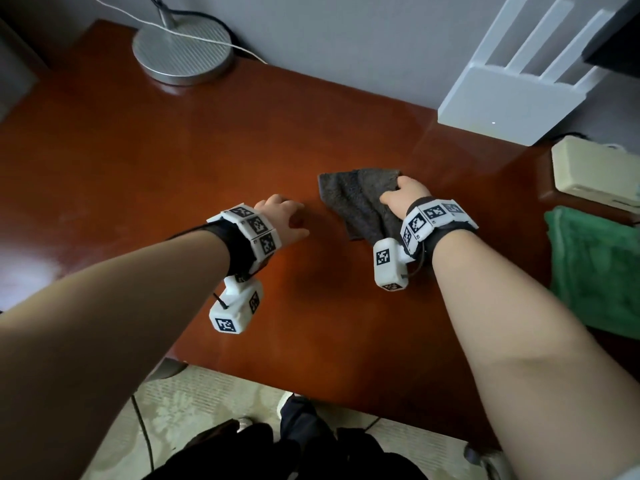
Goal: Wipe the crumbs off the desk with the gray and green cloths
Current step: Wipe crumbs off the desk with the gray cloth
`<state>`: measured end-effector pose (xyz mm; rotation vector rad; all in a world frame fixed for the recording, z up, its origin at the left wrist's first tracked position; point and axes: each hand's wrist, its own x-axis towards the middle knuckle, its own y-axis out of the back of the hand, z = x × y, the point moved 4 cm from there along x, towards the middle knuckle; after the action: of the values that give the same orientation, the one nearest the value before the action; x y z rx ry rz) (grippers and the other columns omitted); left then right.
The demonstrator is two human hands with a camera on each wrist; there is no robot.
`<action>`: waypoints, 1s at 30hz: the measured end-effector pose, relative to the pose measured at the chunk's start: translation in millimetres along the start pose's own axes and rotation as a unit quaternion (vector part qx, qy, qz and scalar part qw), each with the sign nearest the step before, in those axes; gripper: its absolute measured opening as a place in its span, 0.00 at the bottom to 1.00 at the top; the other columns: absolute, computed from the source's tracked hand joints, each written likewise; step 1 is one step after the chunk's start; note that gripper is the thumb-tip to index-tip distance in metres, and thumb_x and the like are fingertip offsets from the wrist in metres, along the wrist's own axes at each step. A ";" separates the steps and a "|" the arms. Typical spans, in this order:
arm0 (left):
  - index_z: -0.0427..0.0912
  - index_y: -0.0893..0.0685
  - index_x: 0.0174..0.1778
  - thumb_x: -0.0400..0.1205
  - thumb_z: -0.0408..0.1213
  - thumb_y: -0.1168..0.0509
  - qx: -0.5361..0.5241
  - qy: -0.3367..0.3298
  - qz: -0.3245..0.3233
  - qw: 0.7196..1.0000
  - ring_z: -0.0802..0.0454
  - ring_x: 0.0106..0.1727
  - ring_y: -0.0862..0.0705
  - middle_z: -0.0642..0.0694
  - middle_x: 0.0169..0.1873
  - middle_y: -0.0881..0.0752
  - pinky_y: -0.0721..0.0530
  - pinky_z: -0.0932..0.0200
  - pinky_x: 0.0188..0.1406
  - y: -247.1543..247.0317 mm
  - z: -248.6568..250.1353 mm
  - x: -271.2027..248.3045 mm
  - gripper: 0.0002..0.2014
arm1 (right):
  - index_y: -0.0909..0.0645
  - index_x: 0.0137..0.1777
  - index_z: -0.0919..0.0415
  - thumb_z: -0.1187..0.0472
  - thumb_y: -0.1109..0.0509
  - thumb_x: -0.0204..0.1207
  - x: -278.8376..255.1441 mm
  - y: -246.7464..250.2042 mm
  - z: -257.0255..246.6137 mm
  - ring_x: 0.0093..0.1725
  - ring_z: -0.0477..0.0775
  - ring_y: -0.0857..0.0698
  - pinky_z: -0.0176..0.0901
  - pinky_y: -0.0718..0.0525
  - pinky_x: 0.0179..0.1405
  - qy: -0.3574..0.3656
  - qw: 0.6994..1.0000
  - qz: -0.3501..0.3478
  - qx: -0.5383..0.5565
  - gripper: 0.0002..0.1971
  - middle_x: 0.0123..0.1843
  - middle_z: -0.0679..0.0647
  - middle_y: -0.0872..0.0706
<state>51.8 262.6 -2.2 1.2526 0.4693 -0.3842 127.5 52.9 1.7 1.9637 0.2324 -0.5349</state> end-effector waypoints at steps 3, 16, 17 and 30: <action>0.53 0.41 0.80 0.80 0.54 0.38 -0.045 -0.006 0.037 0.998 0.42 0.76 0.36 0.45 0.77 0.37 0.32 0.43 0.73 11.7 -0.6 -15.2 0.33 | 0.34 0.76 0.62 0.60 0.43 0.82 -29.5 10.6 -10.8 0.72 0.62 0.28 0.44 0.28 0.64 0.075 0.996 0.042 0.040 0.22 0.76 0.59 0.32; 0.41 0.37 0.77 0.74 0.31 0.27 -0.261 -0.157 0.103 0.947 0.45 0.71 0.27 0.42 0.71 0.27 0.23 0.53 0.62 32.6 14.5 -115.9 0.37 | 0.29 0.71 0.61 0.65 0.41 0.83 -217.1 39.0 -29.0 0.70 0.53 0.24 0.49 0.29 0.73 0.225 0.954 0.086 0.176 0.17 0.68 0.54 0.21; 0.40 0.35 0.74 0.75 0.30 0.28 -0.281 -0.157 0.100 0.941 0.45 0.64 0.23 0.44 0.66 0.24 0.21 0.54 0.52 31.7 16.0 -123.5 0.33 | 0.29 0.72 0.61 0.66 0.41 0.83 -230.3 40.1 -24.8 0.72 0.54 0.25 0.50 0.30 0.74 0.225 0.952 0.096 0.181 0.18 0.70 0.55 0.22; 0.43 0.27 0.54 0.81 0.29 0.35 -0.270 -0.245 0.001 0.931 0.46 0.48 0.18 0.45 0.48 0.21 0.14 0.65 0.30 -3.6 125.3 -194.3 0.10 | 0.34 0.77 0.62 0.61 0.40 0.83 -316.4 62.6 108.8 0.76 0.53 0.30 0.46 0.35 0.78 0.084 0.957 0.211 0.181 0.23 0.77 0.54 0.28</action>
<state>-98.0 145.4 129.1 0.5881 0.1237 -0.5061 -155.8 -48.8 160.6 2.3331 -0.1954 -0.1330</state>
